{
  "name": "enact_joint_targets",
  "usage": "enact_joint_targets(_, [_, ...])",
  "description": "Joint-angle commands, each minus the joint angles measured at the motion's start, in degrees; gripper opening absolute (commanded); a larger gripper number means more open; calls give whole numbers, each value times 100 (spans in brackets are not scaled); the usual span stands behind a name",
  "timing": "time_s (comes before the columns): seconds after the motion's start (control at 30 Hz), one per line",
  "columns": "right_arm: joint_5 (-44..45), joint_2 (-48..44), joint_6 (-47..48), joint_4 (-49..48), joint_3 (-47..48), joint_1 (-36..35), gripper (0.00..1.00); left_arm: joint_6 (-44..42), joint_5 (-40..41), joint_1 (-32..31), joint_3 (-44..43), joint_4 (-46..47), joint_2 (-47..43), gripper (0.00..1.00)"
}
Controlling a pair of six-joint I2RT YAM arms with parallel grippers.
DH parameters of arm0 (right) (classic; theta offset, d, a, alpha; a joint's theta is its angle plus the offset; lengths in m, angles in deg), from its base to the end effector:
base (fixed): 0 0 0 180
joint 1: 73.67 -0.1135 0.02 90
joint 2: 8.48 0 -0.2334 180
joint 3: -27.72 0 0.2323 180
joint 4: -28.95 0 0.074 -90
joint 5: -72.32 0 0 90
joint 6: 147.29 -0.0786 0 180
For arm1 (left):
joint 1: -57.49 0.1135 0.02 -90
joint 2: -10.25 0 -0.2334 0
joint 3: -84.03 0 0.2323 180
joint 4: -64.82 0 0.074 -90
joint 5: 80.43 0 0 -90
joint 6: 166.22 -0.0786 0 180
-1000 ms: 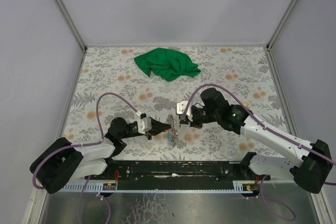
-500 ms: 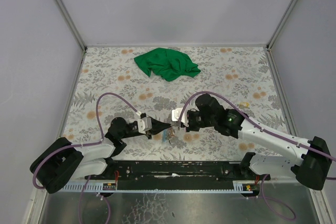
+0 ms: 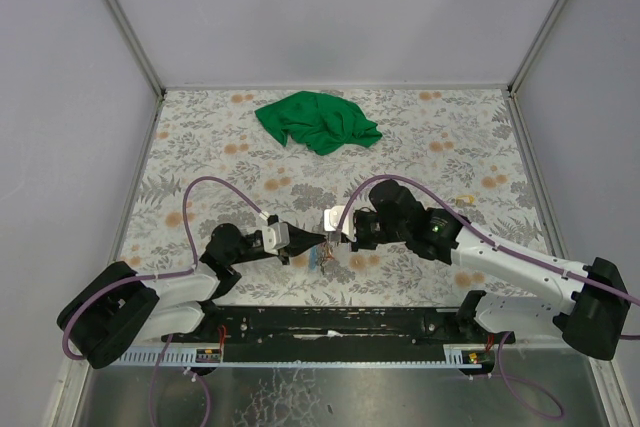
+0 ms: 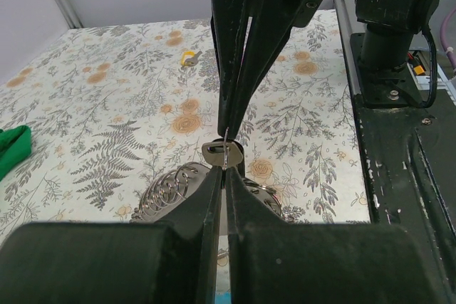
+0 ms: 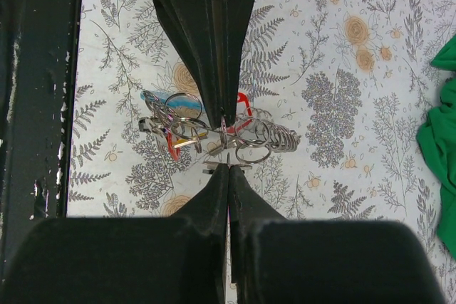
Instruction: Put the keys on the keyring
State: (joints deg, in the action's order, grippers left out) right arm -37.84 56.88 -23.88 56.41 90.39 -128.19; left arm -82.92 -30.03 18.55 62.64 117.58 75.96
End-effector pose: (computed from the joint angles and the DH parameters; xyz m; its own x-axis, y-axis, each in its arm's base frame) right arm 0.1419 0.2458 0.2405 0.2728 -0.5078 -0.8171 -0.9430 0.0270 -0.3316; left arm 0.1422 -0.1793 0.1837 0.2271 -0.0679 -0.9715 0.9547 0.2124 0.2083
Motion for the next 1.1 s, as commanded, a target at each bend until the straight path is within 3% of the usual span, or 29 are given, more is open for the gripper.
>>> enact_joint_targets(0.0, [20,9,-63,-247,80,-82,0,26,121,19,-79,514,-7,0])
enact_joint_targets(1.07, [92,39,-172,-159,82,-79,0,51,234,27,-94,439,-53,0])
